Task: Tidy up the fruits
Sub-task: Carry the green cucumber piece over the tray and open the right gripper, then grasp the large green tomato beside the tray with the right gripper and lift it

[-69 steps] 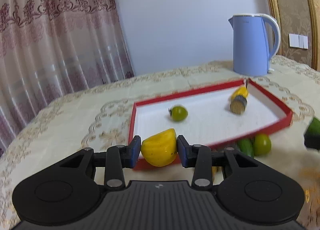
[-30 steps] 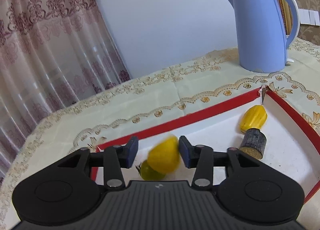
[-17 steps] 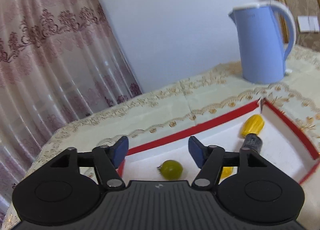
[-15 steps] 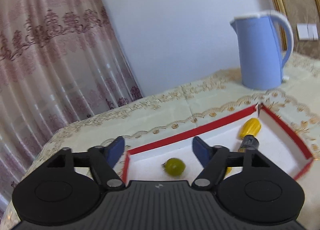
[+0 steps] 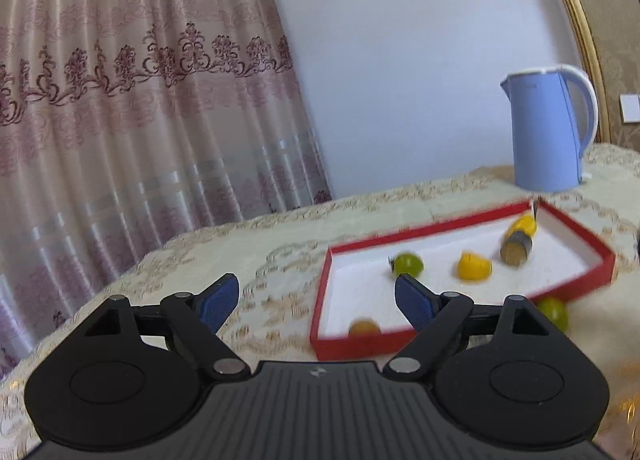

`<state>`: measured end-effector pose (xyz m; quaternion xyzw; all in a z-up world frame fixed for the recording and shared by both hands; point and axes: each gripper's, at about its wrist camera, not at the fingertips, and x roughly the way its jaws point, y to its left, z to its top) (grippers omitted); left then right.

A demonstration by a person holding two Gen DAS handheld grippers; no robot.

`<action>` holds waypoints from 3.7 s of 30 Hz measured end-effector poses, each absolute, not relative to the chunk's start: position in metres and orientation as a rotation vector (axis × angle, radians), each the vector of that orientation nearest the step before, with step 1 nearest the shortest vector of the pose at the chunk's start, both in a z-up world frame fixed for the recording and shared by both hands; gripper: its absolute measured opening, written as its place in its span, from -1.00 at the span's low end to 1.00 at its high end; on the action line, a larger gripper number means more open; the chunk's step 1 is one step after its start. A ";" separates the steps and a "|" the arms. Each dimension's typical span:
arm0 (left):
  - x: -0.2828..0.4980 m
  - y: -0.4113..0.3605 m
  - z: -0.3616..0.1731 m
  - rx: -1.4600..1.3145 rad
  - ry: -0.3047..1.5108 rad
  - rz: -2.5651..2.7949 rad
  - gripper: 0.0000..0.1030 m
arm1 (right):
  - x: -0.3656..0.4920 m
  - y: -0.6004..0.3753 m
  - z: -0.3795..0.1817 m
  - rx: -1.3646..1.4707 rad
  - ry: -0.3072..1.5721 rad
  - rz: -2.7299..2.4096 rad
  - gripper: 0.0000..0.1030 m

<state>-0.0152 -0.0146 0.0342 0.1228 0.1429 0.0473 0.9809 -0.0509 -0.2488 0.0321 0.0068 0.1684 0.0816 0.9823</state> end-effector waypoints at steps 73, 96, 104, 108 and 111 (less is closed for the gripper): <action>0.013 0.002 -0.004 0.202 0.556 0.137 0.66 | 0.183 -0.212 0.006 0.006 0.543 0.154 -0.40; 0.004 0.018 0.006 0.141 0.548 0.082 0.66 | 0.064 -0.233 0.041 -0.062 0.371 0.168 0.22; -0.002 0.027 0.014 0.087 0.501 0.035 0.66 | 0.000 -0.218 0.018 -0.214 0.377 0.203 -0.02; -0.001 0.028 0.015 0.088 0.500 0.040 0.66 | 0.001 -0.209 0.004 -0.251 0.435 0.255 -0.31; -0.001 0.029 0.014 0.089 0.507 0.045 0.66 | 0.003 -0.205 -0.002 -0.275 0.464 0.277 -0.38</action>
